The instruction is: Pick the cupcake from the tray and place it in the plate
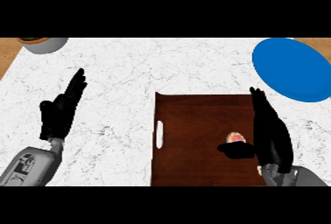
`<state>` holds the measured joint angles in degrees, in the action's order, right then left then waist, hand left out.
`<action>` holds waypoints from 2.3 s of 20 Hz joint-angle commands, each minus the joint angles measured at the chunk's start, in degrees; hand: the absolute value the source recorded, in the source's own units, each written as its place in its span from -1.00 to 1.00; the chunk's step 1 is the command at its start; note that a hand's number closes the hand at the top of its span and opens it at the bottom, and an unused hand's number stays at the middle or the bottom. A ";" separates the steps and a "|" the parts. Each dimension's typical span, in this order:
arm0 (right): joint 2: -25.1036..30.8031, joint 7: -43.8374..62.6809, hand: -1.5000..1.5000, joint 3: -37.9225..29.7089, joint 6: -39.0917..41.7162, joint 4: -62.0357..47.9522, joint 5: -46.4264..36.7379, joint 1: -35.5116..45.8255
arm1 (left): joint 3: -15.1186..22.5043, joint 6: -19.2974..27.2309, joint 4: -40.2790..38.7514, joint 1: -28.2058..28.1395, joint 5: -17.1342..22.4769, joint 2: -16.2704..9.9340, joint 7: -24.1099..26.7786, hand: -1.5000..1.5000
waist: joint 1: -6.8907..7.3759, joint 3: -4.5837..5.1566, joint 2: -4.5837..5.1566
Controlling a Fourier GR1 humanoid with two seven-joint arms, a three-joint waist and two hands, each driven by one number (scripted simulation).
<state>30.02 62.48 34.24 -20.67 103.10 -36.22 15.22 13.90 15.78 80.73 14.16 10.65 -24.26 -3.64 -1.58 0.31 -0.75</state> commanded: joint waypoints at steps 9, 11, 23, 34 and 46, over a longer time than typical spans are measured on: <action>1.29 16.88 -1.00 -5.84 18.92 6.74 9.44 3.02 | -0.28 -1.49 3.02 1.50 -1.32 0.30 -3.19 0.00 | 1.74 -0.26 0.63; 2.10 17.14 -1.00 -6.45 19.32 9.97 10.27 0.04 | -0.60 -0.94 -0.07 0.71 -1.73 2.50 0.11 0.00 | 1.15 -0.24 0.61; -5.05 10.63 -1.00 -7.23 21.86 -6.36 10.13 0.91 | -1.34 -1.70 -3.94 2.26 -4.57 5.25 2.06 0.00 | 1.76 -0.28 0.86; -8.03 0.36 -1.00 -10.97 21.26 -10.89 5.81 -8.25 | -5.43 -5.42 -2.21 0.29 -5.26 5.76 0.45 0.00 | 1.42 -0.30 0.74; -13.26 -5.19 1.00 -14.73 22.32 -12.95 -6.04 -7.82 | -9.28 -7.86 -2.51 1.46 -10.53 9.58 -0.25 0.00 | 1.54 -0.31 0.75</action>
<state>19.55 56.87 21.14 0.29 91.68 -39.28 5.89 6.21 8.70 79.47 15.36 1.62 -16.24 -4.61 -0.10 0.09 -0.11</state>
